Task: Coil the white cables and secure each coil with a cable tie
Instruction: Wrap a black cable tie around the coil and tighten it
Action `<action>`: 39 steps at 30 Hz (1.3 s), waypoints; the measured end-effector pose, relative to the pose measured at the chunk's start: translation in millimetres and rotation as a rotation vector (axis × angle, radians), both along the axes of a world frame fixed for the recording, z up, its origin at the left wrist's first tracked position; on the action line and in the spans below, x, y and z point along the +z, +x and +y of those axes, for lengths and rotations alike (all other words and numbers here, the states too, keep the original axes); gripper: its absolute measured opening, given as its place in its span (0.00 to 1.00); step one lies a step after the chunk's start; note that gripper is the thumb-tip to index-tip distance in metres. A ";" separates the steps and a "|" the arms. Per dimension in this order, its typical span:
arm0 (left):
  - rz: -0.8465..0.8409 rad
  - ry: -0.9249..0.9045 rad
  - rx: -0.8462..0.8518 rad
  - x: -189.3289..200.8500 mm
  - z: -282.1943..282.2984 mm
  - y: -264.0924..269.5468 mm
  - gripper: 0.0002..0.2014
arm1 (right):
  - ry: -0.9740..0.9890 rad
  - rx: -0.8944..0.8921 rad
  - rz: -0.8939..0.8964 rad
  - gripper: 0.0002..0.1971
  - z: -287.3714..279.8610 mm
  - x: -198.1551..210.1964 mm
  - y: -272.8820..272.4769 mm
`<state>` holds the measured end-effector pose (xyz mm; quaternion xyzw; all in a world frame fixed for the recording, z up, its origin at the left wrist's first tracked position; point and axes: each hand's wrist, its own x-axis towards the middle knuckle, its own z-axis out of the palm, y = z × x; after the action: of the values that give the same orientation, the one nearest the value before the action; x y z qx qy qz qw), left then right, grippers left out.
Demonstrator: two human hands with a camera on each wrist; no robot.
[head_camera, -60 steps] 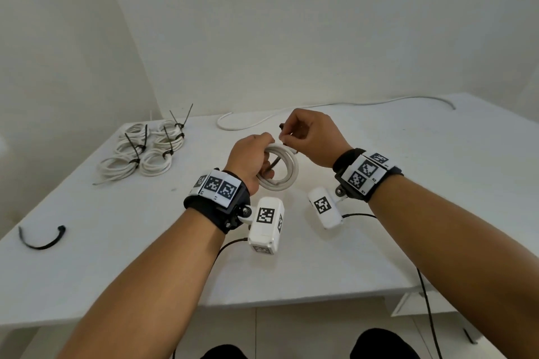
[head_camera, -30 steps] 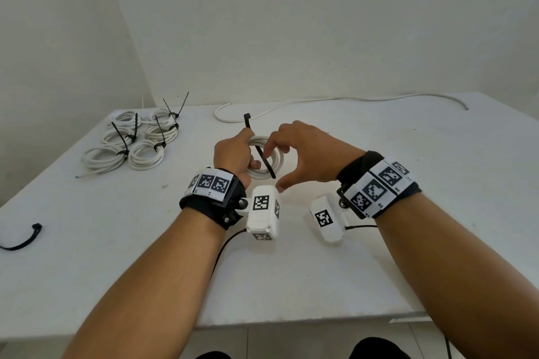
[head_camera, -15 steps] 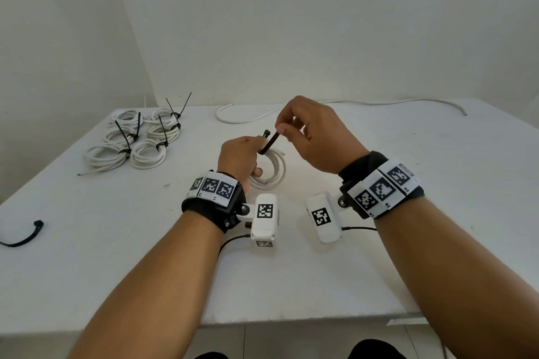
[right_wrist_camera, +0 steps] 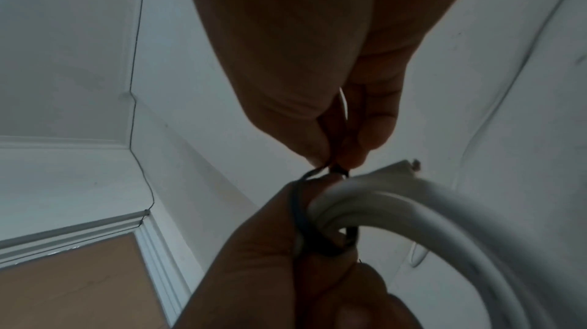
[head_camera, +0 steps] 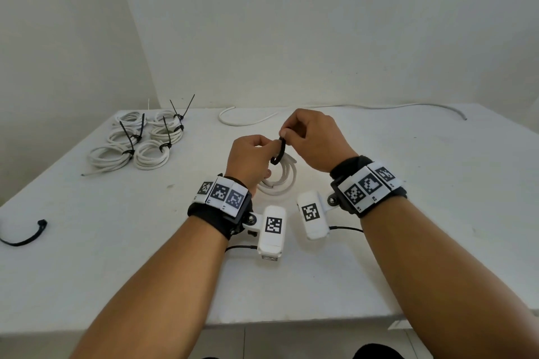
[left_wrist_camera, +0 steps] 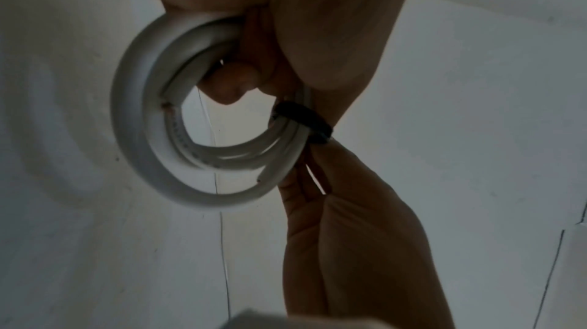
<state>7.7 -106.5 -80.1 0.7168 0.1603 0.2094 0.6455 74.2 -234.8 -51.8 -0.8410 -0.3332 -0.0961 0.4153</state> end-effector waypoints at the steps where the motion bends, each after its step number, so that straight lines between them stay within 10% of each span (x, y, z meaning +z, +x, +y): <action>1: 0.003 0.008 -0.022 -0.2 -1.4 -0.1 0.08 | 0.006 -0.004 0.008 0.04 -1.4 -2.7 1.1; 11: -0.046 -0.113 0.094 3.0 3.1 2.2 0.09 | 0.651 0.098 0.497 0.05 -5.6 1.5 -10.8; 24: -0.037 0.016 0.134 2.9 1.6 0.5 0.06 | 0.191 0.034 0.215 0.07 -2.8 -8.1 -15.0; 39: -0.041 0.072 0.118 0.9 2.9 2.6 0.07 | 0.147 0.027 0.195 0.07 -8.9 -4.8 -12.7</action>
<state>10.3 -103.6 -79.2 0.7244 0.1813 0.2674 0.6090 61.5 -243.7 -56.6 -0.8092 -0.2944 -0.0322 0.5074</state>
